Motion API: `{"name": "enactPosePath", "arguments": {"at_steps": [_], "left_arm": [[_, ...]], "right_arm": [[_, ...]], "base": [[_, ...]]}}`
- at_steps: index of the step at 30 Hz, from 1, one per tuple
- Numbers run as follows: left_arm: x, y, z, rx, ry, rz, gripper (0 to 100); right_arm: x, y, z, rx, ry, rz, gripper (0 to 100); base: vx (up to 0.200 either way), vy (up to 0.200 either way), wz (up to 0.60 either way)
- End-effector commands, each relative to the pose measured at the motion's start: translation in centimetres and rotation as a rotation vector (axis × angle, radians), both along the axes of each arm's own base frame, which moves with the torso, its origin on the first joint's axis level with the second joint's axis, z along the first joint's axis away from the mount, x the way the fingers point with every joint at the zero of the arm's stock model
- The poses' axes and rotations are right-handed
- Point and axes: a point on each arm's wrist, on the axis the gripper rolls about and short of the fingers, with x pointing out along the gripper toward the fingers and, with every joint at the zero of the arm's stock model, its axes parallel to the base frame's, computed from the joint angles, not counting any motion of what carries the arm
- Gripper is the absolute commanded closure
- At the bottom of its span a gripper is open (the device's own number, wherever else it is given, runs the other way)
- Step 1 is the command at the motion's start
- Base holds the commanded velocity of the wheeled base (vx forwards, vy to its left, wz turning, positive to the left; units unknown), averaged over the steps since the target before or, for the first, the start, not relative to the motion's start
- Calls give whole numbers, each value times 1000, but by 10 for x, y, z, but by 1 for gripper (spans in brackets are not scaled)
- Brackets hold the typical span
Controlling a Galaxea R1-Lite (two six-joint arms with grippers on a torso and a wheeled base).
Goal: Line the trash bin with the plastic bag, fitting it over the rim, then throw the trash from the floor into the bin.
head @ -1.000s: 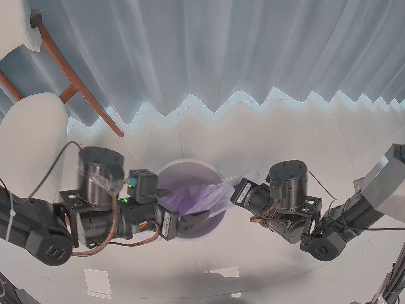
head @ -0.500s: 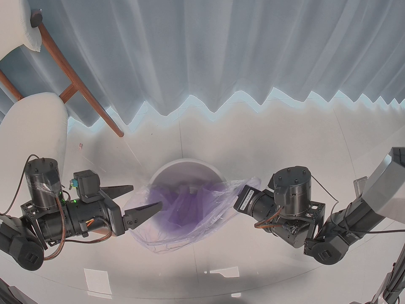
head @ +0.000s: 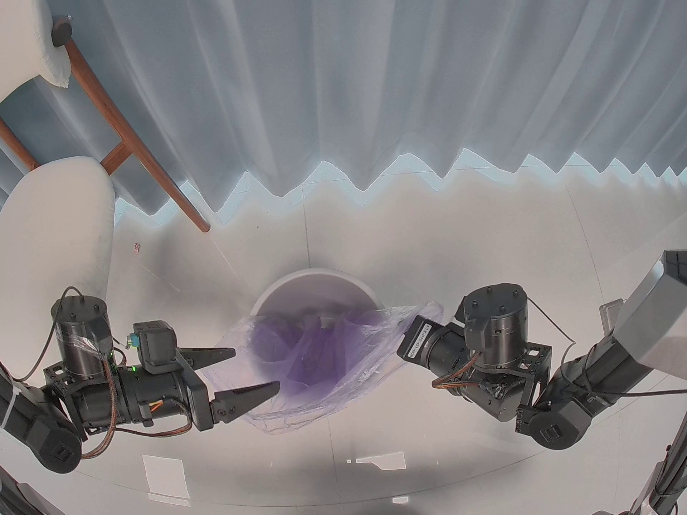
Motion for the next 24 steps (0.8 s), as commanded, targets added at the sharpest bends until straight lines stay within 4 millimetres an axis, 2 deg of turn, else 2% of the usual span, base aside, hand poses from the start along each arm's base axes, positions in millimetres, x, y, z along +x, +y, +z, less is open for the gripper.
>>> {"name": "enactPosePath", "arguments": {"at_steps": [1,6,9,17,21,24], "left_arm": [[-7,3,-11,115,-91,-81,0],[11,15,-15,236,-228,-95,0],[15,23,-19,248,-310,-220,0],[15,24,-36,275,-318,-323,0],[25,35,-50,292,-263,-284,0],[39,35,-54,293,-260,-275,0]], "right_arm": [[-2,-1,-3,-7,9,-1,100],[-3,-2,-5,-10,14,-5,100],[-2,-2,-5,-12,15,-6,100],[-2,-2,-7,-12,20,-8,100],[0,-2,-6,-10,14,-9,100],[0,-2,-6,-9,15,-10,100]], "base": [[0,0,0],[0,0,0],[0,0,0],[0,0,0],[0,0,0],[0,0,0]]}}
